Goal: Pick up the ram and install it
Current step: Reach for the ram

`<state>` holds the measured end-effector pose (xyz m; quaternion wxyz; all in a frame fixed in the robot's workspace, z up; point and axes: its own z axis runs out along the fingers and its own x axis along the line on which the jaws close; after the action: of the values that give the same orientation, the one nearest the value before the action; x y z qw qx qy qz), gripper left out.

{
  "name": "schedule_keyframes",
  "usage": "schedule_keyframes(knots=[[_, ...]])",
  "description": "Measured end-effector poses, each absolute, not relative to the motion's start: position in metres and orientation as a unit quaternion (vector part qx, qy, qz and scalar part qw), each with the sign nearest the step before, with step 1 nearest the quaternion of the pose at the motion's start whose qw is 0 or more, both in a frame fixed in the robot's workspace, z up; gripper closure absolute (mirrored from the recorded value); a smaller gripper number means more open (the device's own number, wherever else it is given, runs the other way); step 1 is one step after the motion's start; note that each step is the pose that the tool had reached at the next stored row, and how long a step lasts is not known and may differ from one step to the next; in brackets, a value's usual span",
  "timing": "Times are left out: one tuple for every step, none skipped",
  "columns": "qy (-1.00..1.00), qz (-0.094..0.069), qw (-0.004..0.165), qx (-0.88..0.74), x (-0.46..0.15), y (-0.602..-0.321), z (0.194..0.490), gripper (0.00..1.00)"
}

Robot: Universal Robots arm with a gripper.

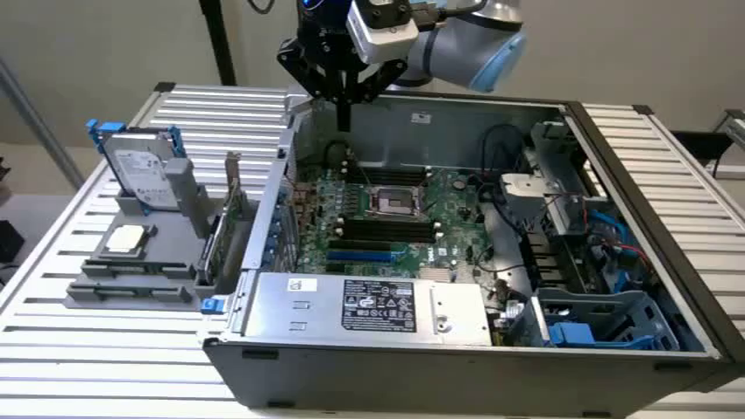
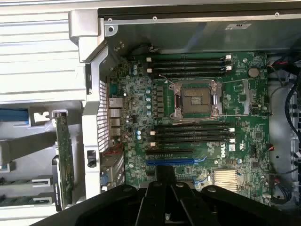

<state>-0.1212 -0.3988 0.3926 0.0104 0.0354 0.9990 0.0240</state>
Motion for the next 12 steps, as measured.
schedule_keyframes(knots=[[0.999, 0.024, 0.010, 0.035, -0.1212, -0.3988, 0.3926, 0.89], [0.999, 0.024, 0.010, 0.035, -0.1212, -0.3988, 0.3926, 0.89], [0.999, 0.024, 0.010, 0.035, -0.1212, -0.3988, 0.3926, 0.89], [0.999, 0.024, 0.010, 0.035, -0.1212, -0.3988, 0.3926, 0.89], [0.999, 0.024, 0.010, 0.035, -0.1212, -0.3988, 0.3926, 0.89], [0.999, 0.024, 0.010, 0.035, -0.1212, -0.3988, 0.3926, 0.89], [0.999, 0.024, 0.010, 0.035, -0.1212, -0.3988, 0.3926, 0.89], [0.999, 0.024, 0.010, 0.035, -0.1212, -0.3988, 0.3926, 0.89], [0.999, 0.024, 0.010, 0.035, -0.1212, -0.3988, 0.3926, 0.89], [0.999, 0.024, 0.010, 0.035, -0.1212, -0.3988, 0.3926, 0.89], [0.999, 0.024, 0.010, 0.035, -0.1212, -0.3988, 0.3926, 0.89], [0.999, 0.024, 0.010, 0.035, -0.1212, -0.3988, 0.3926, 0.89]])
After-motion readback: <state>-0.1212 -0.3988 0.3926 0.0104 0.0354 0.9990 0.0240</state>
